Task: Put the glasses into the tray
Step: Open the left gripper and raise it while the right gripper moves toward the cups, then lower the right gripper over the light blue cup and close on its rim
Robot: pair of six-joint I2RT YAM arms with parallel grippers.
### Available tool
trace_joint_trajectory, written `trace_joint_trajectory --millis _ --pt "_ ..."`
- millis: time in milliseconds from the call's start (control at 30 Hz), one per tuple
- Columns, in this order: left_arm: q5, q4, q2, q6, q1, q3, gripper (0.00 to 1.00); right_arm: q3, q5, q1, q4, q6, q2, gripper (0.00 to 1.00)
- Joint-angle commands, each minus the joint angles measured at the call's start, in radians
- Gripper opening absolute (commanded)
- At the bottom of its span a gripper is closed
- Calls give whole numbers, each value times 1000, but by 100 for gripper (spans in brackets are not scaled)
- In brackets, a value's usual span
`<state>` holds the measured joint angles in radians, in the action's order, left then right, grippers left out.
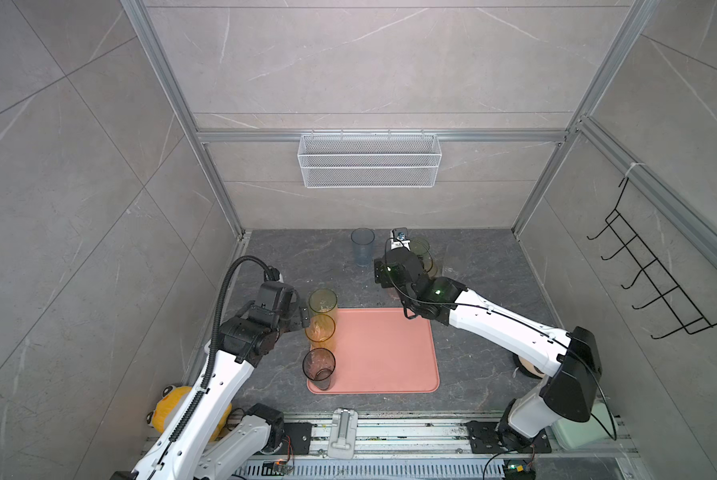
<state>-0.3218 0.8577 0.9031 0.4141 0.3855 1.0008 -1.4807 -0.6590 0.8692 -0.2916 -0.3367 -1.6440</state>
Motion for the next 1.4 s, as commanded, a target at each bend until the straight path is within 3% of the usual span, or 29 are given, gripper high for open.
trace_joint_trajectory --millis 0,433,800,1367 --pt "-22 -45 -23 -37 -5 15 92 -84 -14 -24 -26 28 -48 85" --pt "1 -61 -69 -63 -4 -2 92 -338 80 -139 -79 25 -240 87" --pt "0 -71 -89 -67 -4 -14 92 -639 165 -207 -244 -73 -468 86" --pt "2 -69 -104 -56 -2 -28 92 -1349 293 -248 -606 -151 -933 82"
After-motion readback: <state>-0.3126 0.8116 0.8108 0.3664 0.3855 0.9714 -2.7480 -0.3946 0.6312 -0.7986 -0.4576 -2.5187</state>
